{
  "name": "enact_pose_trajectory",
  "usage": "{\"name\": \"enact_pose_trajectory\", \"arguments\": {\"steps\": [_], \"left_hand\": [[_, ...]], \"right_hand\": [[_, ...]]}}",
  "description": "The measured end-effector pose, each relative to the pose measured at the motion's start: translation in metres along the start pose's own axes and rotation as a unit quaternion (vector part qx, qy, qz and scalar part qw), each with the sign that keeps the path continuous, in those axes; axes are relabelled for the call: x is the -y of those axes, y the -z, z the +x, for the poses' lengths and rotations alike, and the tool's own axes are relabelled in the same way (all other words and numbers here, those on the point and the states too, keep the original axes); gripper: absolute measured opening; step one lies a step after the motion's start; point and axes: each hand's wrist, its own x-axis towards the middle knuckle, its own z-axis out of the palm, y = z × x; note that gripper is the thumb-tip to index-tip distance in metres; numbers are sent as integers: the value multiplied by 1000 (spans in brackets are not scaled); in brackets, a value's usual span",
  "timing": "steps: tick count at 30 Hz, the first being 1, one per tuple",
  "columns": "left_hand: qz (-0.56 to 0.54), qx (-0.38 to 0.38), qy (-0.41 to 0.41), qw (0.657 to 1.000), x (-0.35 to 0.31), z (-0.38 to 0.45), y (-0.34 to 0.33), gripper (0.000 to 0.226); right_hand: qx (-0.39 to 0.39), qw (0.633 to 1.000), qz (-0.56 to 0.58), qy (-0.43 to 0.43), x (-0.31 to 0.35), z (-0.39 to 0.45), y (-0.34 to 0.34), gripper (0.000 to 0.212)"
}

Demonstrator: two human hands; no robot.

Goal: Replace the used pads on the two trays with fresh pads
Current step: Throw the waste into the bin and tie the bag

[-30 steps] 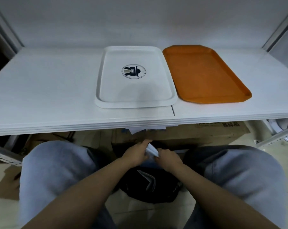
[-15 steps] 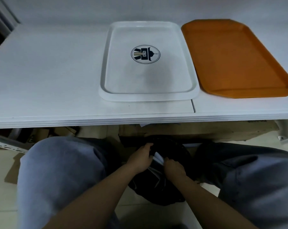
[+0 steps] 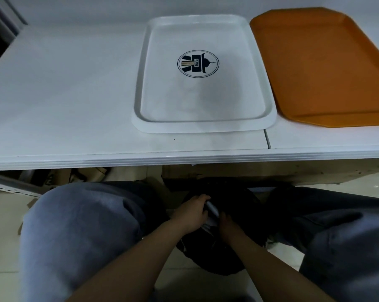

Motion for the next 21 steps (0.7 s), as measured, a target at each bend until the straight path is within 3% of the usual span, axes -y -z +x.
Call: {"name": "enact_pose_trajectory", "arguments": {"steps": [10, 13, 16, 21], "left_hand": [[31, 13, -4, 999, -16, -10, 7, 44], [35, 27, 3, 999, -23, -15, 11, 39], [46, 32, 10, 998, -32, -23, 16, 33], [70, 27, 12, 997, -52, -33, 24, 21]], "right_hand": [[-33, 994, -101, 18, 10, -20, 16, 47], [-36, 994, -94, 40, 13, -30, 29, 42], [-65, 994, -66, 53, 17, -47, 43, 23], [-103, 990, -57, 80, 19, -79, 70, 29]]}}
